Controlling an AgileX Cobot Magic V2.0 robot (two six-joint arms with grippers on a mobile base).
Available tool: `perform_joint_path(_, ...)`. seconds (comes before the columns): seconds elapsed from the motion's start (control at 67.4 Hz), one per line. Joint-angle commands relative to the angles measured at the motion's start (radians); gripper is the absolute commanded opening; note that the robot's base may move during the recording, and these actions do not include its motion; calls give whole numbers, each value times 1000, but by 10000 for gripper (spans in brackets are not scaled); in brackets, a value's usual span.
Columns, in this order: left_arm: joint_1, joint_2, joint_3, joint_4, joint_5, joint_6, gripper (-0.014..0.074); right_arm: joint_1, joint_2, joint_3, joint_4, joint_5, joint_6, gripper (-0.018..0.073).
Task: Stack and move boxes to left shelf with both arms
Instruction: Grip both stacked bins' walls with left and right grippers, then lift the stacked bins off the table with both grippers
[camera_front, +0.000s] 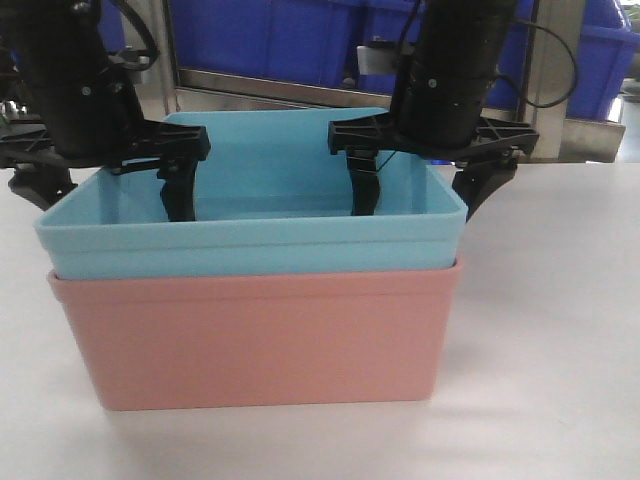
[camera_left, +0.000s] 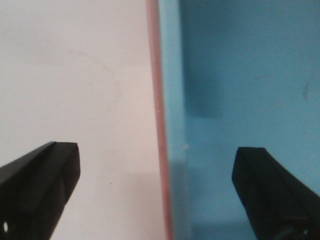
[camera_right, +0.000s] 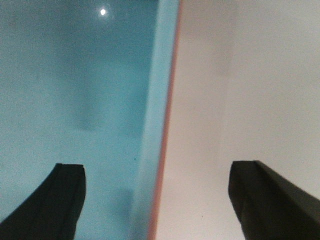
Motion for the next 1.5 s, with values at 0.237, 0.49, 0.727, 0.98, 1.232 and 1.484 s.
perform_joint_path(0.237,3,12,-29,-42,-33,-10,491,3,-45,-27,-11,-64,-13,524)
perform_joint_path(0.49,3,12,-29,-42,-33,-10,153,3,-45,-27,-11,-63,-13,138)
perform_joint_path(0.727,3,12,-29,-42,-31,-10,-6,3,-46,-27,-19,-50,-13,56)
perform_joint_path(0.98,-1,-26,-49,-40,15,-10,-6,3,-93,-28,-26,-42,-13,56)
perform_joint_path(1.232,-1,-175,-53,-38,24,-24,-4,3,-186,-28,-75,-28,-12,56)
perform_joint_path(1.484,-27,-352,-53,5,13,-93,-4,3,-300,-18,-157,-13,7,56)
